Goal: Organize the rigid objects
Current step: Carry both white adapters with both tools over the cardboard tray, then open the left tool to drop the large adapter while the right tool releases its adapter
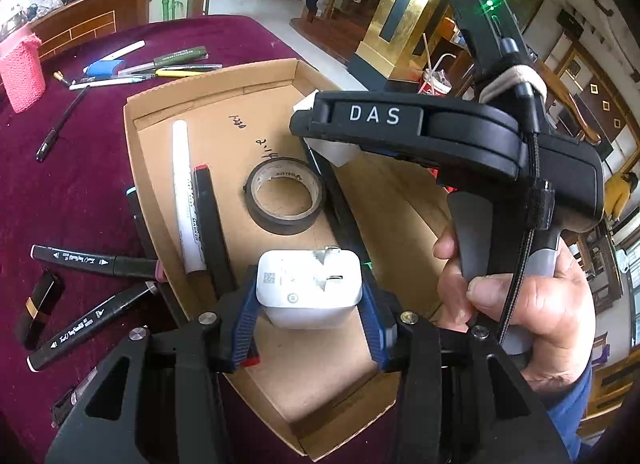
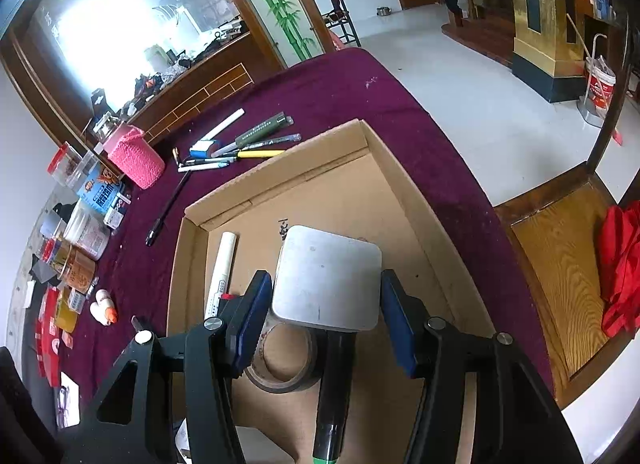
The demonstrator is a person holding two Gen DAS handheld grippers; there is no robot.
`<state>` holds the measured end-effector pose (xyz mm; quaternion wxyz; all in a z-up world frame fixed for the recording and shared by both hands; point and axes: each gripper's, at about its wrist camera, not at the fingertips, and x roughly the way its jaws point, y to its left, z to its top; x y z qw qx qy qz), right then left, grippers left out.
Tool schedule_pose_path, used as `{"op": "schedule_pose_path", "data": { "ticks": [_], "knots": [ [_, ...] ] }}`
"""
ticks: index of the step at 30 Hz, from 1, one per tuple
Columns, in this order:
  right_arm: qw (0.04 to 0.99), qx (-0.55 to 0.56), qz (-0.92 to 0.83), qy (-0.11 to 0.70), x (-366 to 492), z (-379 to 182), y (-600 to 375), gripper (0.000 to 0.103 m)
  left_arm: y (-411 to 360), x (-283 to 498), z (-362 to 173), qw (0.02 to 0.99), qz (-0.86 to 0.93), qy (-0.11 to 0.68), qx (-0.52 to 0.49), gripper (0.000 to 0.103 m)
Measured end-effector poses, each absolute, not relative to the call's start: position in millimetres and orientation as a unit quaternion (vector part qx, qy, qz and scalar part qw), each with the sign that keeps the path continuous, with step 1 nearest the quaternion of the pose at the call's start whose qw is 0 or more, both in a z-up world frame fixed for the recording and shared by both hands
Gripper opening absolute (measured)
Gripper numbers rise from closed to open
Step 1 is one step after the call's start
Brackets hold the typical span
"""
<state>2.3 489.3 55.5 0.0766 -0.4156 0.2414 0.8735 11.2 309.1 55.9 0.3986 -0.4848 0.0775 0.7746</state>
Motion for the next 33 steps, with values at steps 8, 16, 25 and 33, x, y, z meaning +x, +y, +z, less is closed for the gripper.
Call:
{"op": "schedule_pose_path", "data": {
  "ticks": [8,16,25,33],
  "knots": [
    [0.079,-0.434,0.865,0.241,0,51,489,0.050,311,-3,53,0.396,0.779,0.052,-0.484,0.044],
    [0.084,-0.437,0.861,0.246,0,50,492,0.051,320,-16,39,0.382,0.777,0.053,-0.498,0.044],
    [0.088,-0.433,0.867,0.231,1,55,487,0.057,316,-15,40,0.390,0.769,0.044,-0.505,0.046],
    [0.090,-0.416,0.877,0.223,4,64,484,0.058,305,-11,55,0.390,0.776,0.033,-0.495,0.055]
  ]
}}
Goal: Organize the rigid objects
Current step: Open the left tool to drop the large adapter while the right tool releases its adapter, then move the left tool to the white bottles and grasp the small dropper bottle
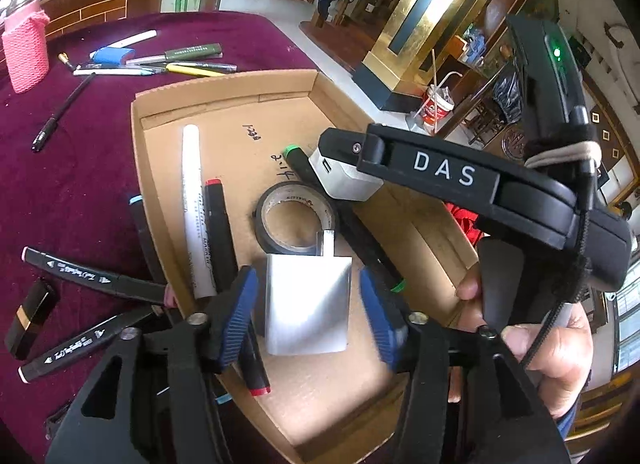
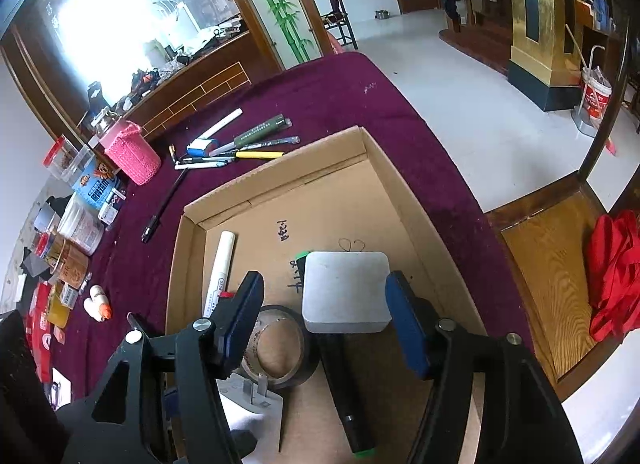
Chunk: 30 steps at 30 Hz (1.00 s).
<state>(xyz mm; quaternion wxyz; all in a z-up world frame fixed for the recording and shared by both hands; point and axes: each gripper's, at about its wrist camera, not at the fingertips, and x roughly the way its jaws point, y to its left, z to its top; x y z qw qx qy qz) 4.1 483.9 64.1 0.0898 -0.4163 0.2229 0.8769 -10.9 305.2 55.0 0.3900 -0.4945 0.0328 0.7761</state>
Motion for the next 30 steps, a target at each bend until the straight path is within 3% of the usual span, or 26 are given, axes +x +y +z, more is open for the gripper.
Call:
{"op": "schedule_pose_path", "data": {
  "ticks": [16,30],
  "knots": [
    [0.072,-0.361,0.903,0.221,14,83,476,0.058,240,-20,93,0.364,0.808,0.012,-0.464,0.055],
    [0.064,-0.362,0.900,0.233,14,78,475,0.058,126,-109,95,0.221,0.857,0.027,-0.465,0.056]
  ]
}}
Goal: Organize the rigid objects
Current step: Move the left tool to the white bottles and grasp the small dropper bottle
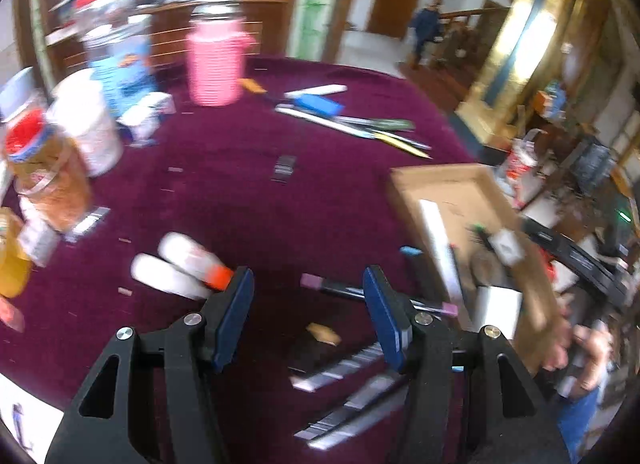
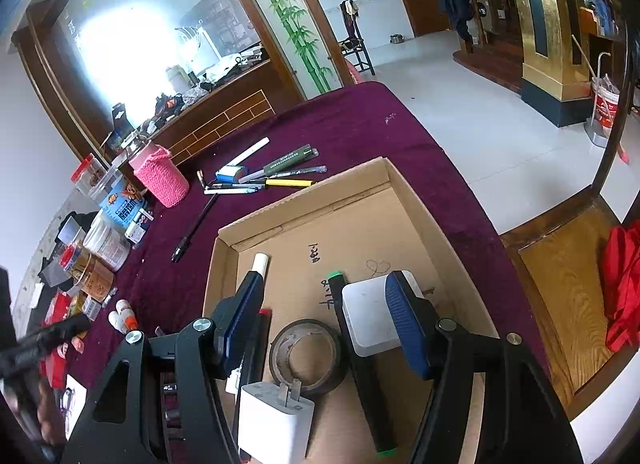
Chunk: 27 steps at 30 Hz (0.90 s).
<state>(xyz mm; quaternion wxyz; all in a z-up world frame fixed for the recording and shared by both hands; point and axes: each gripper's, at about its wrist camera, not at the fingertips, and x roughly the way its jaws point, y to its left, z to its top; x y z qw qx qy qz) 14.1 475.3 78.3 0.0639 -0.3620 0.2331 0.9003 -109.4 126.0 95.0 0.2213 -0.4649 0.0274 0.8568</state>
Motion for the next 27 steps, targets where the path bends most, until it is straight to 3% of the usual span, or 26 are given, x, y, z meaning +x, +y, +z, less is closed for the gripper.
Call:
{"op": "schedule_pose_path", "data": {
  "ticks": [7,14,27],
  "knots": [
    [0.065,-0.369,0.898,0.233,12,74,474,0.058,93,-173,54,0.134,0.860,0.069,-0.487,0.056],
    [0.061,-0.381,0.893,0.233,8,68,474,0.058,80,-200,23,0.135,0.838,0.044,-0.527,0.056],
    [0.058,-0.379,0.893,0.234,10,69,470,0.058,46,-100,25,0.152,0.807,0.026,-0.570,0.056]
  ]
}}
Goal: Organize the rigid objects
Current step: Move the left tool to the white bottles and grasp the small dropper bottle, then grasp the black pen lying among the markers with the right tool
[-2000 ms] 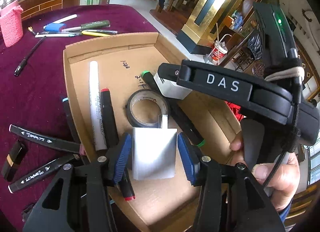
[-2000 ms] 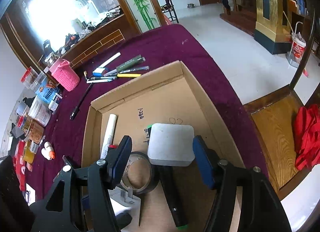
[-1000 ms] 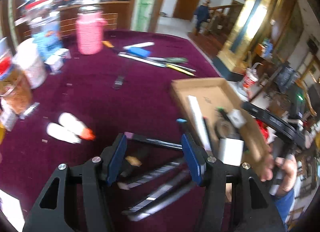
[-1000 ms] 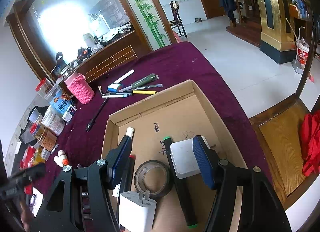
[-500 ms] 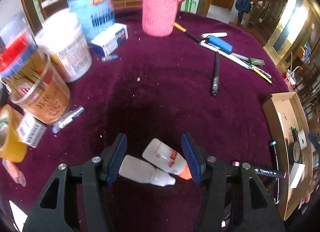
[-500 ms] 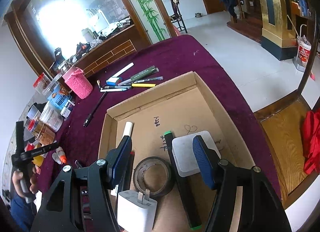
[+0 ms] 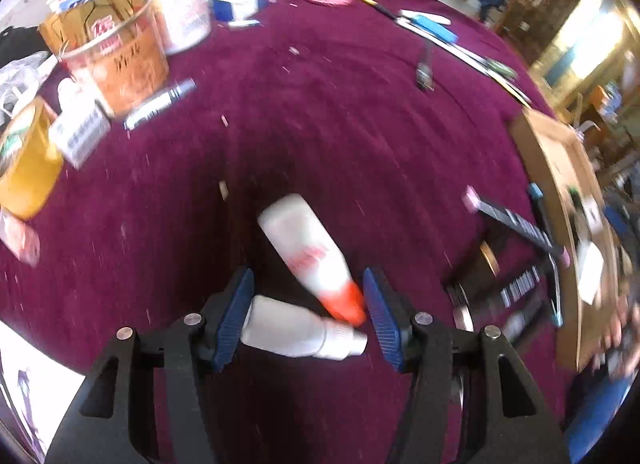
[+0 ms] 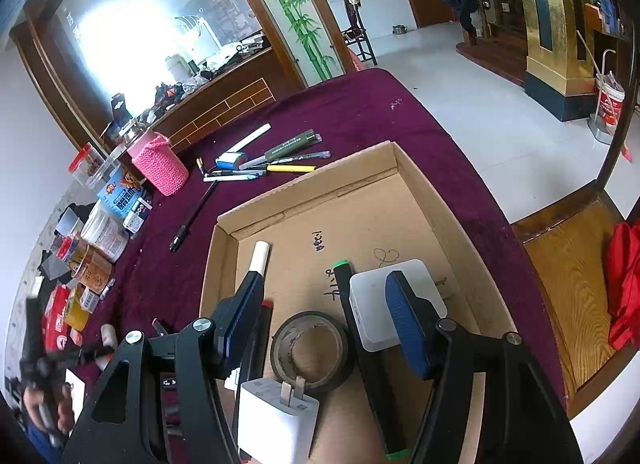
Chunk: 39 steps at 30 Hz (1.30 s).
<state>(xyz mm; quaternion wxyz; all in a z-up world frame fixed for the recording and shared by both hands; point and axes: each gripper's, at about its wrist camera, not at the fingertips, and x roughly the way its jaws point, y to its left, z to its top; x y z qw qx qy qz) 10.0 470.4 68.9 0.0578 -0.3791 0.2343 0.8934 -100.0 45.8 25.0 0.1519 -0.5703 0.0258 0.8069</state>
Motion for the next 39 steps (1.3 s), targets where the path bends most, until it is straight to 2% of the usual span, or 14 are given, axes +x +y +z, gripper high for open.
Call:
{"op": "schedule_pose_path", "data": {
  "ticks": [4,6,14,17,24,31,35,39],
  "knots": [
    [0.057,-0.380,0.892,0.239,10,67,471,0.058,36,-67,46,0.179,0.822,0.012,-0.541,0.056],
    [0.056,-0.379,0.891,0.241,10,66,472,0.058,37,-59,54,0.192,0.828,0.031,-0.526,0.056],
    [0.054,-0.374,0.892,0.247,12,66,472,0.058,57,-38,51,0.250,0.814,0.213,-0.479,0.056],
    [0.053,-0.371,0.894,0.244,12,67,470,0.058,56,-36,45,0.247,0.812,0.241,-0.471,0.056],
    [0.047,-0.372,0.896,0.238,10,67,466,0.058,61,-38,25,0.257,0.803,0.246,-0.478,0.056],
    [0.016,-0.352,0.910,0.220,15,80,452,0.058,73,-21,22,0.221,0.827,0.247,-0.454,0.055],
    [-0.048,-0.345,0.919,0.186,15,92,425,0.058,81,1,23,0.214,0.829,0.226,-0.465,0.055],
    [-0.169,-0.366,0.906,0.129,18,95,371,0.058,79,18,22,0.205,0.836,0.204,-0.467,0.055]
  ]
}}
